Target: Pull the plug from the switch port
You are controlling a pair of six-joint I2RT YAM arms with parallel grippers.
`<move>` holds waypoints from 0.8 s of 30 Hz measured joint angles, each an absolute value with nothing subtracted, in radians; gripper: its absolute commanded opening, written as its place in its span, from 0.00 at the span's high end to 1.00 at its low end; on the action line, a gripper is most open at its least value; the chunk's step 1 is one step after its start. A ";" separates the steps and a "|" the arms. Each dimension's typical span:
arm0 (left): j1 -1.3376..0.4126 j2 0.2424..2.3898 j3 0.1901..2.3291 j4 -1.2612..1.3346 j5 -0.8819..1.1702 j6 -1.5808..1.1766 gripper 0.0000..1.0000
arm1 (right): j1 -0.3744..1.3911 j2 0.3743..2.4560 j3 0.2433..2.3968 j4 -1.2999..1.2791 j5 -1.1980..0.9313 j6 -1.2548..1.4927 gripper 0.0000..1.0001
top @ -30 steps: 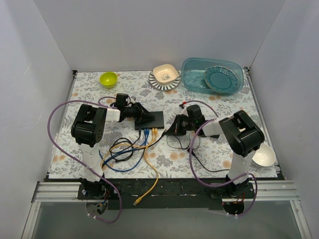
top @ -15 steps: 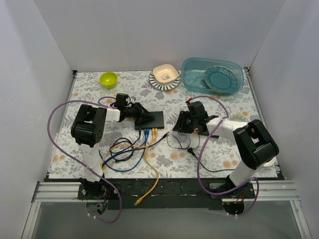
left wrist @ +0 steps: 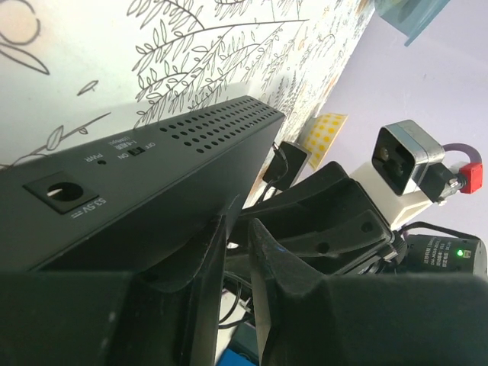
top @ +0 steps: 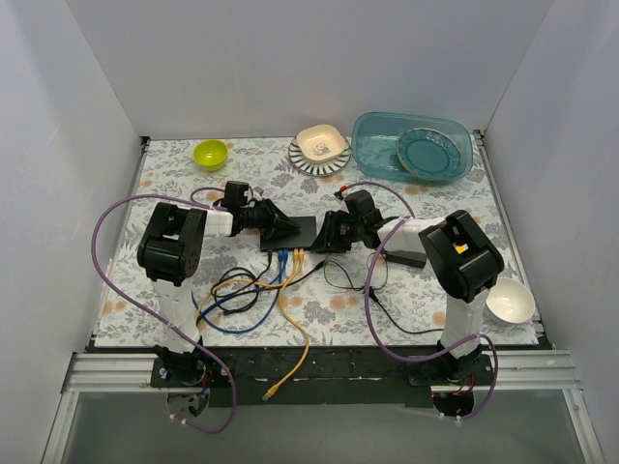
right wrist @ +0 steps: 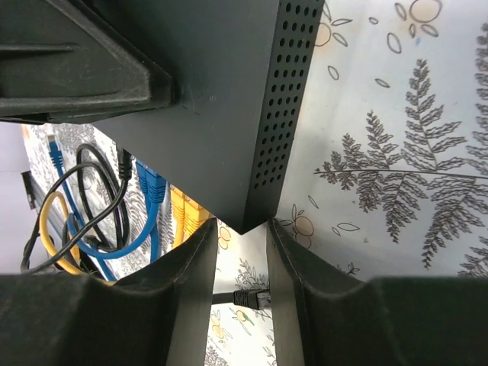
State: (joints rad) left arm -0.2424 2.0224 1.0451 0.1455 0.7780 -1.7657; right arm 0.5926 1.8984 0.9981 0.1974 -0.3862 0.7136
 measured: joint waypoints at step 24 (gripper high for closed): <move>-0.139 1.964 1.104 0.032 0.589 -1.727 0.75 | 0.666 1.804 0.886 0.348 -0.402 0.766 0.64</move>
State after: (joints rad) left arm -0.1387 1.9644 1.1042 0.0322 0.5892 -1.7267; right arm 0.6659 1.8042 0.8860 0.3485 -0.4023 0.7662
